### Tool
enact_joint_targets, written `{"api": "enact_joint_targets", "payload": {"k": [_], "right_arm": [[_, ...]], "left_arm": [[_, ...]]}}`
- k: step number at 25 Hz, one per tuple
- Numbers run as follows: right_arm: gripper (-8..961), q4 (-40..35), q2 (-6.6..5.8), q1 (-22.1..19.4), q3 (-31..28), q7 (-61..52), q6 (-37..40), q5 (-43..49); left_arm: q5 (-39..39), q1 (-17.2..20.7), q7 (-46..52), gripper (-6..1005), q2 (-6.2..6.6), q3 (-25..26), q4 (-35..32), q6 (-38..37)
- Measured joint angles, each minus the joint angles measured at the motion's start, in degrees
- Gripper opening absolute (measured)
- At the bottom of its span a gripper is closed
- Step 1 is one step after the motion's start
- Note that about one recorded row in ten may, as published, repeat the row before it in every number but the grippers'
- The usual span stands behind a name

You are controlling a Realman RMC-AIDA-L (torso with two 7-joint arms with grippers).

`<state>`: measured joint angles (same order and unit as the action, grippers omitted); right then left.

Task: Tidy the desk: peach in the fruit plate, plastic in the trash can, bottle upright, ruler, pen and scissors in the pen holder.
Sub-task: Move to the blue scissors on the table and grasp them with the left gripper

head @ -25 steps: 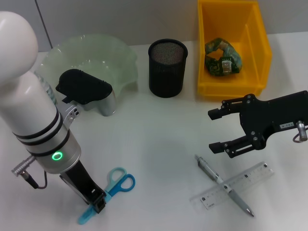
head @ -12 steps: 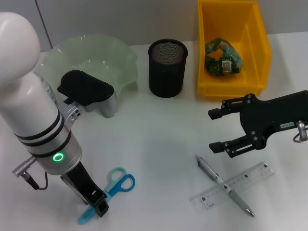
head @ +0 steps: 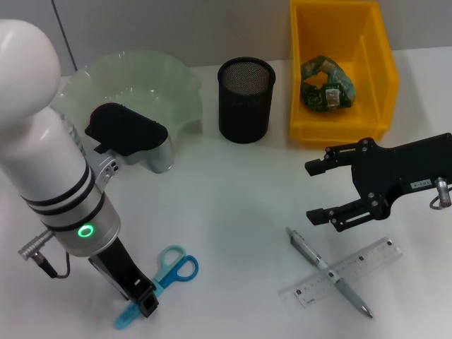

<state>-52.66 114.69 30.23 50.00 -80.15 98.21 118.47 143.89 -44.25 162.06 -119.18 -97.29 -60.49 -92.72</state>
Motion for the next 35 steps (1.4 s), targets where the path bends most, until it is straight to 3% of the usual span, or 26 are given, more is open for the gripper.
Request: {"api": "enact_joint_targets", "payload": {"k": [35], "right_arm": [[828, -0.08, 0.17, -0.09, 0.01, -0.22, 0.02, -0.09]], "left_arm": [[1.57, -0.27, 0.16, 437, 0.0, 0.36, -2.47, -2.1]]}}
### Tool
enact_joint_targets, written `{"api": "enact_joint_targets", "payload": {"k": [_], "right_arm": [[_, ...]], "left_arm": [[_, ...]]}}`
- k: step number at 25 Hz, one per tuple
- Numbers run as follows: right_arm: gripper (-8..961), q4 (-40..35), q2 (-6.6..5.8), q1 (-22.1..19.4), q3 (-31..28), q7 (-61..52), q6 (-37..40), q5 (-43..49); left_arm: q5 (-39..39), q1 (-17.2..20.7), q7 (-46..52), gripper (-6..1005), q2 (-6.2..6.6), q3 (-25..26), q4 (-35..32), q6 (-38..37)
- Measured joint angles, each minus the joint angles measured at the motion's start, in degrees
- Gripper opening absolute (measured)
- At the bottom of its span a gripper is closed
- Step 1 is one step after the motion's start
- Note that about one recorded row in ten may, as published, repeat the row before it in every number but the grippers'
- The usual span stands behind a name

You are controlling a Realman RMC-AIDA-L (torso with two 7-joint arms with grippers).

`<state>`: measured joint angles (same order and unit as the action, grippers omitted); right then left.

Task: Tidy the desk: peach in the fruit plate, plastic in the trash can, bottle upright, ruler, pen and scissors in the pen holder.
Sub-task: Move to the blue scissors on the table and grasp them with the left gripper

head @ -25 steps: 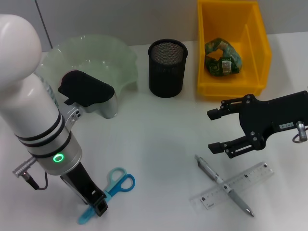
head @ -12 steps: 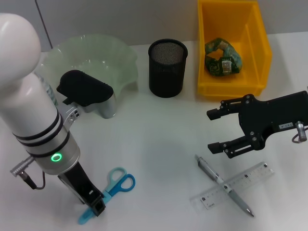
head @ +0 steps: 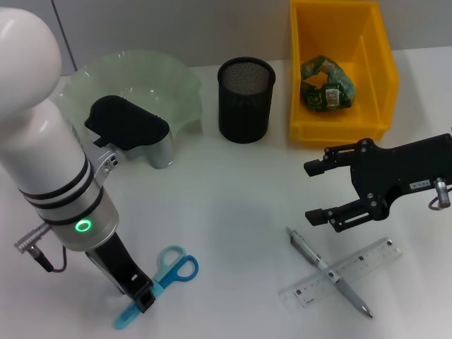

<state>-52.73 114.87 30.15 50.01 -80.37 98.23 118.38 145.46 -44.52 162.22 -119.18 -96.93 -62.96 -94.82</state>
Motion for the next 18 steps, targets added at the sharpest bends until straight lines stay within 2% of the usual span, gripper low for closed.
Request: {"api": "enact_joint_targets", "payload": {"k": [18], "right_arm": [[827, 0.0, 0.0, 0.0, 0.0, -0.06, -0.08, 0.0]], "left_arm": [[-1.73, 0.27, -0.24, 405, 0.0, -1.29, 1.3, 2.33]]}}
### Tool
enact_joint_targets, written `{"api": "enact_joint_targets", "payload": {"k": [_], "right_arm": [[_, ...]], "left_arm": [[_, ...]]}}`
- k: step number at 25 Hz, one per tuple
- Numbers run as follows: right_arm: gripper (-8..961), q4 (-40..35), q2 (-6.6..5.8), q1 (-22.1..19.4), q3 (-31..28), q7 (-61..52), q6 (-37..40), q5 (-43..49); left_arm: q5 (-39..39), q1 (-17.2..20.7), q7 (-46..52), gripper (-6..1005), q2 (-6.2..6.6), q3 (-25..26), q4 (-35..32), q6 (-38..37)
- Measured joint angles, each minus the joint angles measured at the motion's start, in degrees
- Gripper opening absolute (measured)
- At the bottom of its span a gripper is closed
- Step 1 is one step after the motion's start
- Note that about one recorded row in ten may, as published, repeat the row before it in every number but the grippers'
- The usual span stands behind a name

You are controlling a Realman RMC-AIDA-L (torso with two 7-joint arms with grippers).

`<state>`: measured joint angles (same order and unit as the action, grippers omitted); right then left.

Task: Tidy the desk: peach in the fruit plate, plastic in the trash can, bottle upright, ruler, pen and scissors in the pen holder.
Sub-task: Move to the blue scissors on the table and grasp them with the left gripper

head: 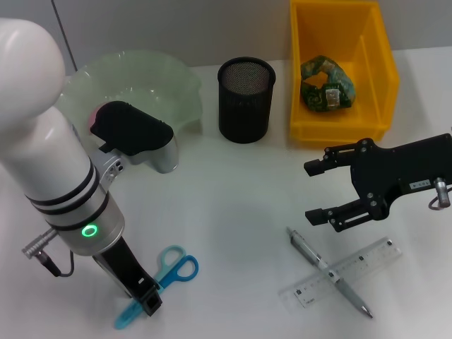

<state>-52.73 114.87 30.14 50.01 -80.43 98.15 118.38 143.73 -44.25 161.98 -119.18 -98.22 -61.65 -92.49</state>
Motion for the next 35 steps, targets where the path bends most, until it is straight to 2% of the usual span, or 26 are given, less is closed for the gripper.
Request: {"api": "enact_joint_targets", "payload": {"k": [25, 35], "right_arm": [[828, 0.0, 0.02, 0.0, 0.0, -0.01, -0.07, 0.09], [828, 0.0, 0.0, 0.0, 0.0, -0.15, -0.07, 0.09]], "left_arm": [[-0.69, -0.1, -0.09, 330, -0.04, 0.29, 0.04, -0.04], [-0.81, -0.1, -0.43, 331, 0.0, 0.06, 0.39, 0.21]]}}
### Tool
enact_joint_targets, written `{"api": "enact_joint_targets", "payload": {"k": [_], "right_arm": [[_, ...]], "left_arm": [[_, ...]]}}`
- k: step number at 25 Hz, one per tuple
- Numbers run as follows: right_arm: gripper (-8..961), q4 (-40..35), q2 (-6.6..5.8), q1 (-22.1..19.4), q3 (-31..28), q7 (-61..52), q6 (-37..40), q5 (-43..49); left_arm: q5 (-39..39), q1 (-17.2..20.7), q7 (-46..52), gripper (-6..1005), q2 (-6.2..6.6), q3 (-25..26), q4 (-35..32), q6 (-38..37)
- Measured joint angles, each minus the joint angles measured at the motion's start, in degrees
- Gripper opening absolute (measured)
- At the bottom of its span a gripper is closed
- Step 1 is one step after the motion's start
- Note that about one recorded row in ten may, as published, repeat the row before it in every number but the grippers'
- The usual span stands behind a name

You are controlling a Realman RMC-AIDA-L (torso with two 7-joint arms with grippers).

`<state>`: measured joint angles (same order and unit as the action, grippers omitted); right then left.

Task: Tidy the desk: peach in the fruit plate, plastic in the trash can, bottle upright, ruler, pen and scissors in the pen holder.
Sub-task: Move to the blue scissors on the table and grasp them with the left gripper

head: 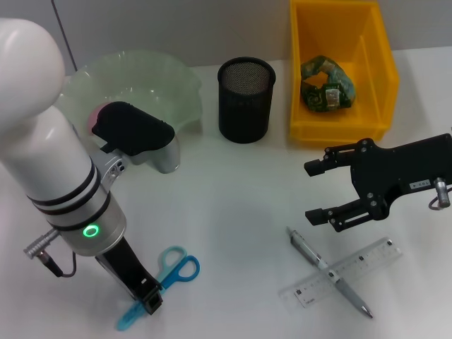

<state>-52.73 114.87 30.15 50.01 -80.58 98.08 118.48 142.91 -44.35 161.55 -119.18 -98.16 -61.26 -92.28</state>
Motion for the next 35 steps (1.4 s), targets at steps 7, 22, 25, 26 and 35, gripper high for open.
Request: {"api": "enact_joint_targets", "payload": {"k": [7, 22, 25, 26, 35], "right_arm": [[827, 0.0, 0.07, -0.02, 0.0, -0.02, 0.0, 0.0], [827, -0.48, 0.19, -0.2, 0.0, -0.2, 0.14, 0.0], [827, -0.55, 0.18, -0.25, 0.0, -0.2, 0.17, -0.03], [827, -0.55, 0.17, -0.23, 0.0, -0.2, 0.18, -0.07], [828, -0.53, 0.17, -0.17, 0.0, -0.19, 0.26, -0.19]], "left_arm": [[0.01, 0.08, -0.01, 332, 0.0, -0.05, -0.04, 0.0], [0.18, 0.15, -0.08, 331, 0.0, -0.13, 0.05, 0.09], [0.23, 0.15, -0.1, 330, 0.0, -0.15, 0.07, 0.09], [0.27, 0.14, -0.1, 330, 0.0, -0.15, 0.08, 0.09], [0.48, 0.1, -0.13, 302, 0.0, -0.19, 0.09, 0.08]]}}
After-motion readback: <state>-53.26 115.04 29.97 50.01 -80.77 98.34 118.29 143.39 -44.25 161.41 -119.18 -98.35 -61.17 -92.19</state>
